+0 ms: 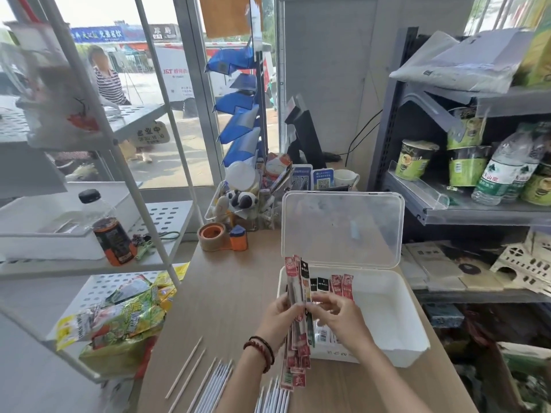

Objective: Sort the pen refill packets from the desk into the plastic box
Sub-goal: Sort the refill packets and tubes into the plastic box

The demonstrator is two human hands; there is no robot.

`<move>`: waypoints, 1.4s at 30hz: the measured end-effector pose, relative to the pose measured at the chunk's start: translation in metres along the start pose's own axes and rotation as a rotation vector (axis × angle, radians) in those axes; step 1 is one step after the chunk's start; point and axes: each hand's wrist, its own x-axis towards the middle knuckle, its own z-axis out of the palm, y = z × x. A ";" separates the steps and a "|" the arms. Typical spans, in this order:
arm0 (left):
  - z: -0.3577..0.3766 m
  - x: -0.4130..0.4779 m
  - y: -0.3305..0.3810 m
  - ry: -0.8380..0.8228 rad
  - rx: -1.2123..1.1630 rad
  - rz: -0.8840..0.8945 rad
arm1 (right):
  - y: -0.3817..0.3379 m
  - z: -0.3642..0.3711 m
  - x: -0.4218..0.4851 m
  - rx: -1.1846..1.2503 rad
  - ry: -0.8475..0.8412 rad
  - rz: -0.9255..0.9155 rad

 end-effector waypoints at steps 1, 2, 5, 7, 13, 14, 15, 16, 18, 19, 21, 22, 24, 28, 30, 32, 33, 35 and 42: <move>0.001 0.001 -0.001 -0.003 0.010 0.009 | 0.001 -0.001 0.000 0.015 0.001 0.007; 0.001 0.000 0.000 -0.004 0.018 0.016 | 0.002 -0.001 0.001 0.024 0.008 0.010; 0.001 0.001 -0.001 -0.008 0.036 0.032 | 0.005 -0.001 0.000 0.045 0.024 0.004; 0.002 0.001 0.000 0.002 0.067 0.046 | 0.006 -0.001 0.001 0.064 0.044 -0.005; 0.005 0.005 -0.001 0.036 0.138 0.086 | 0.008 -0.002 0.005 0.125 0.136 0.000; 0.005 0.005 -0.002 0.047 0.121 0.084 | 0.010 -0.002 0.006 0.127 0.157 0.011; 0.004 0.005 -0.003 0.056 0.092 0.077 | 0.012 -0.003 0.007 0.137 0.176 0.020; 0.004 0.006 -0.004 0.058 0.047 0.065 | 0.014 -0.003 0.009 0.156 0.190 0.027; 0.003 0.005 -0.005 0.043 -0.048 0.046 | 0.015 -0.003 0.010 0.158 0.203 0.029; 0.002 0.005 -0.005 0.034 -0.082 0.039 | 0.015 -0.003 0.010 0.129 0.210 0.032; 0.002 0.005 -0.004 0.021 -0.123 0.031 | 0.013 -0.002 0.009 0.083 0.244 0.043; 0.002 0.005 -0.004 0.022 -0.130 0.029 | 0.012 -0.001 0.009 0.084 0.268 0.052; 0.002 0.005 -0.005 0.031 -0.127 0.025 | 0.012 -0.001 0.009 0.128 0.305 0.069; 0.003 0.004 -0.003 0.030 -0.119 0.028 | 0.015 0.000 0.008 0.030 0.316 0.061; 0.004 0.002 -0.002 0.037 -0.127 0.028 | 0.014 0.000 0.007 0.009 0.321 0.045; 0.004 0.001 -0.002 0.042 -0.139 0.026 | 0.012 0.000 0.006 -0.001 0.326 0.038; 0.004 0.001 -0.002 0.044 -0.144 0.024 | 0.012 0.000 0.005 -0.005 0.329 0.042; 0.005 0.000 -0.002 0.047 -0.162 0.019 | 0.012 0.001 0.006 -0.023 0.364 0.041; 0.004 -0.004 0.001 0.037 -0.164 -0.014 | 0.008 0.013 0.009 -0.085 0.608 0.020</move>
